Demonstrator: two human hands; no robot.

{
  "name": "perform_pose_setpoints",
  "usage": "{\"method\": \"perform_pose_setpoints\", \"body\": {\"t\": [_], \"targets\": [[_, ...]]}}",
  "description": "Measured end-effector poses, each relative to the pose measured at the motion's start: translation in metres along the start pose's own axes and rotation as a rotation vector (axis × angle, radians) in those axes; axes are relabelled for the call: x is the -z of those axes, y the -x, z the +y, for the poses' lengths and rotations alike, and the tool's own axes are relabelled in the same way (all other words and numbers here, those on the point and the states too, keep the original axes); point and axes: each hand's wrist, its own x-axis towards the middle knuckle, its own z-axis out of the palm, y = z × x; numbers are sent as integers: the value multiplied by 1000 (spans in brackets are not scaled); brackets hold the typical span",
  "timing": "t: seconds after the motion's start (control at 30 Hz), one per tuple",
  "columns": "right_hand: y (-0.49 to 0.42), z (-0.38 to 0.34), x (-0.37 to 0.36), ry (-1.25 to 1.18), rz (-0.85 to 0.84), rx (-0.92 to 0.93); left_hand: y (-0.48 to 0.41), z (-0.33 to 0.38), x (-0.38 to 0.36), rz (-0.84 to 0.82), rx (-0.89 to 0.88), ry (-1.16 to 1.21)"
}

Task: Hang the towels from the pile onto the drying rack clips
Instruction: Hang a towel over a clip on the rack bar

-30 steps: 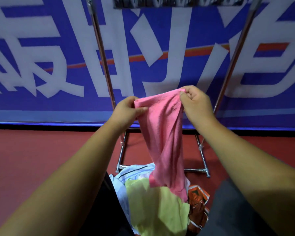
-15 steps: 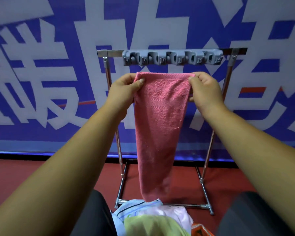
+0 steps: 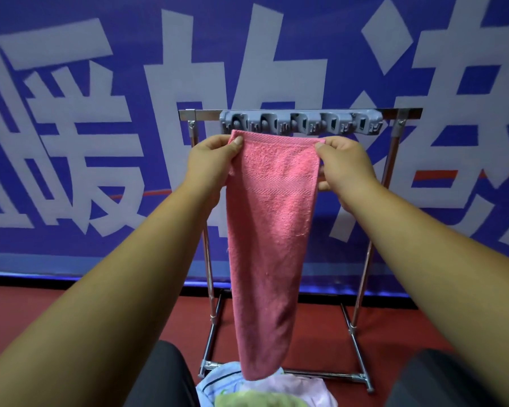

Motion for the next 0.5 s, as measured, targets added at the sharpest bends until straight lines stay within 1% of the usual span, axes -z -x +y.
{"method": "perform_pose_setpoints", "body": {"t": [0.1,0.3,0.5], "targets": [[-1,3,-4,-14,-10,-51,2,-5,2,16,49,7],[3,6,-14,-44,-6,-88,9,-18,2,51,117,38],[11,13,-30,-38,-29,-105,26,-26,-13,5,139,56]]}}
